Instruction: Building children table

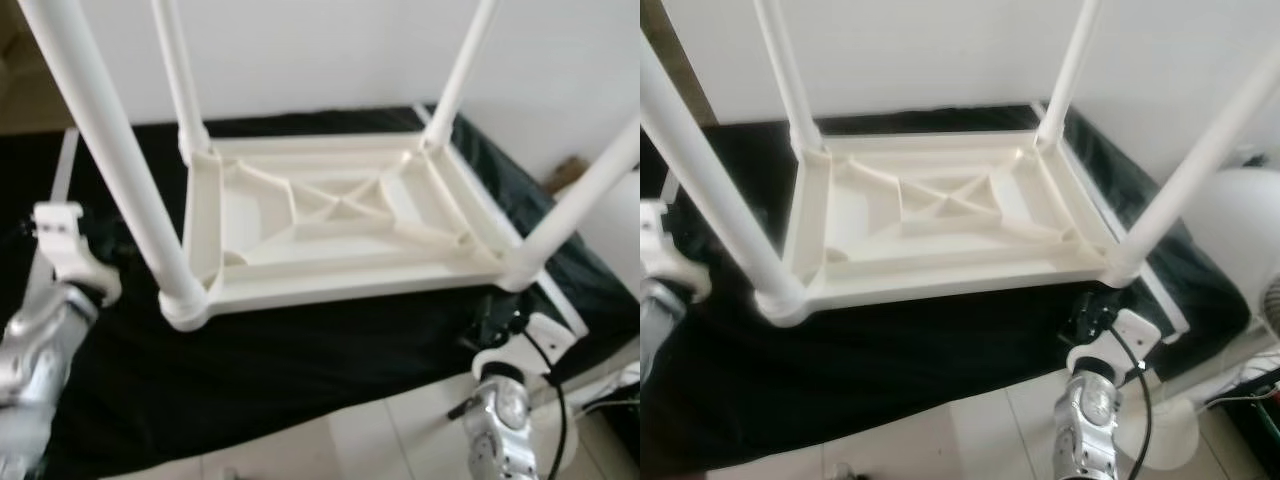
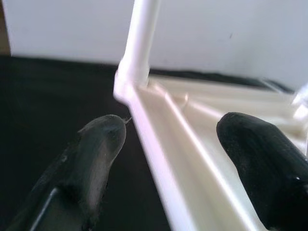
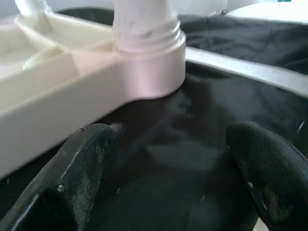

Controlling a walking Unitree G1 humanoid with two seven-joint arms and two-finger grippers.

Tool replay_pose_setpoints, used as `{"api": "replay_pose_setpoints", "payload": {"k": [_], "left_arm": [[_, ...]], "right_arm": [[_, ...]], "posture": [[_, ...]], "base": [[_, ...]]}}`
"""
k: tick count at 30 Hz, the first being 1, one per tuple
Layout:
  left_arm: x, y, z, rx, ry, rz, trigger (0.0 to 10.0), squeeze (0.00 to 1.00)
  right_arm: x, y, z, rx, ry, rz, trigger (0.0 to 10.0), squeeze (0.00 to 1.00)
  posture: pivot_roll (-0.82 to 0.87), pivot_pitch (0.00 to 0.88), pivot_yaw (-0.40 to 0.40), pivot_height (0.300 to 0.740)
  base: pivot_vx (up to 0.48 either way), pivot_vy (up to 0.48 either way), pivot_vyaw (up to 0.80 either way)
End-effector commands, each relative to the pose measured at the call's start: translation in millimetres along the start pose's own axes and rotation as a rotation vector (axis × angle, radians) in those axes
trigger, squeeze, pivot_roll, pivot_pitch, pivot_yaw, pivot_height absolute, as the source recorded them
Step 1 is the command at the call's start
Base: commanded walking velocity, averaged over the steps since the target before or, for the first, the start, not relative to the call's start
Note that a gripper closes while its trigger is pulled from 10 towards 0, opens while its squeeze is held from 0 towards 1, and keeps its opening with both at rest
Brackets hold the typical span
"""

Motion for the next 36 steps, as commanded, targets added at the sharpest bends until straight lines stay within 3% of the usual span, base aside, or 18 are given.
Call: {"api": "replay_pose_setpoints", "payload": {"k": [1,5,7,11,13,14,16,17,18,19,20,22,23,27,29,30,31,36], "left_arm": [[-12.0,4.6,-9,-0.01,-0.015,-0.28,10.0,0.0],[6.2,-1.7,-8,0.011,-0.009,-0.201,10.0,0.0],[24.8,-9.6,-1,0.0,-0.016,-0.076,10.0,0.0],[29.6,-20.4,13,-0.053,0.001,-0.038,10.0,0.0],[20.9,-27.7,21,-0.1,0.06,-0.096,10.0,0.0],[20.9,-27.7,21,-0.1,0.06,-0.096,10.0,0.0],[-8.0,-36.1,38,-0.196,0.251,-0.325,10.0,0.0],[-14.0,-36.7,41,-0.215,0.28,-0.386,10.0,0.0],[-14.0,-36.7,41,-0.215,0.28,-0.386,10.0,0.0],[-34.2,-31.7,40,-0.208,0.258,-0.566,10.0,0.0],[-44.2,-28.3,38,-0.19,0.279,-0.654,10.0,0.0],[-50.5,-26.6,37,-0.179,0.299,-0.711,10.0,0.0],[-63.0,-22.0,40,-0.181,0.313,-0.809,10.0,0.0],[-74.8,-17.2,40,-0.179,0.29,-0.887,10.0,0.0],[-94.0,-3.7,38,-0.156,0.263,-1.001,10.0,0.0],[-94.0,-3.7,38,-0.156,0.263,-1.001,10.0,0.0],[-106.4,8.8,36,-0.129,0.279,-1.064,10.0,0.0],[-118.7,25.6,32,-0.081,0.312,-1.109,10.0,0.0]], "right_arm": [[-4.3,-3.1,-2,0.02,0.006,-0.013,10.0,0.0],[2.8,-6.7,2,0.017,-0.013,0.026,10.0,0.0],[5.9,-8.6,4,0.017,-0.01,0.039,10.0,0.0],[8.4,-9.5,2,0.037,0.015,0.036,10.0,0.0],[7.8,-10.4,-6,0.072,0.101,0.009,10.0,0.0],[7.8,-10.4,-6,0.072,0.101,0.009,10.0,0.0],[16.5,-15.4,-10,0.101,0.11,0.009,10.0,0.0],[18.5,-16.7,-10,0.102,0.111,0.011,10.0,0.0],[18.5,-16.7,-10,0.102,0.111,0.011,10.0,0.0],[19.9,-19.9,-12,0.115,0.123,-0.002,10.0,0.0],[20.9,-21.9,-15,0.131,0.136,-0.003,10.0,0.0],[21.5,-23.6,-16,0.142,0.145,-0.002,10.0,0.0],[24.6,-27.4,-17,0.153,0.144,0.014,10.0,0.0],[27.0,-31.5,-14,0.15,0.15,0.019,10.0,0.0],[31.5,-39.4,-9,0.152,0.172,0.038,10.0,0.0],[31.5,-39.4,-9,0.152,0.172,0.038,10.0,0.0],[35.9,-47.0,-5,0.154,0.19,0.061,10.0,0.0],[45.4,-56.3,-5,0.193,0.201,0.127,10.0,0.0]], "posture": [[0.02,0.085,-0.047,0.74],[0.02,0.084,-0.045,0.74],[0.01,0.081,-0.042,0.74],[0.02,0.079,-0.044,0.74],[0.02,0.078,-0.049,0.74],[0.02,0.078,-0.049,0.74],[0.03,0.08,-0.063,0.74],[0.03,0.08,-0.063,0.74],[0.03,0.08,-0.063,0.74],[0.03,0.079,-0.067,0.74],[0.03,0.079,-0.067,0.74],[0.03,0.081,-0.067,0.74],[0.02,0.083,-0.069,0.74],[0.02,0.088,-0.068,0.74],[0.0,0.094,-0.064,0.74],[0.0,0.094,-0.064,0.74],[-0.01,0.106,-0.056,0.74],[-0.01,0.113,-0.048,0.74]], "base": [[0.0,0.0,0.0],[0.0,0.0,0.0],[0.0,0.0,0.0],[0.0,0.0,0.0],[0.0,0.0,0.0],[0.0,0.0,0.0],[0.0,0.0,0.0],[0.0,0.0,0.0],[0.0,0.0,0.0],[0.0,0.0,0.0],[0.0,0.0,0.0],[0.0,0.0,0.0],[0.0,0.0,0.0],[0.0,0.0,0.0],[0.0,0.0,0.0],[0.0,0.0,0.0],[0.0,0.0,0.0],[0.0,0.0,0.0]]}}
Point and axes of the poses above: a point about 5 cm out from each wrist's last joint towards the gripper, its own y axis pointing back from the gripper into the wrist, its own z axis along the axis of the wrist's last joint, x = y × z, the point moved 3 cm from there along -y, pointing out of the wrist towards the gripper, and after that the axes turned 8 degrees about -y, right-handed, at the moved point
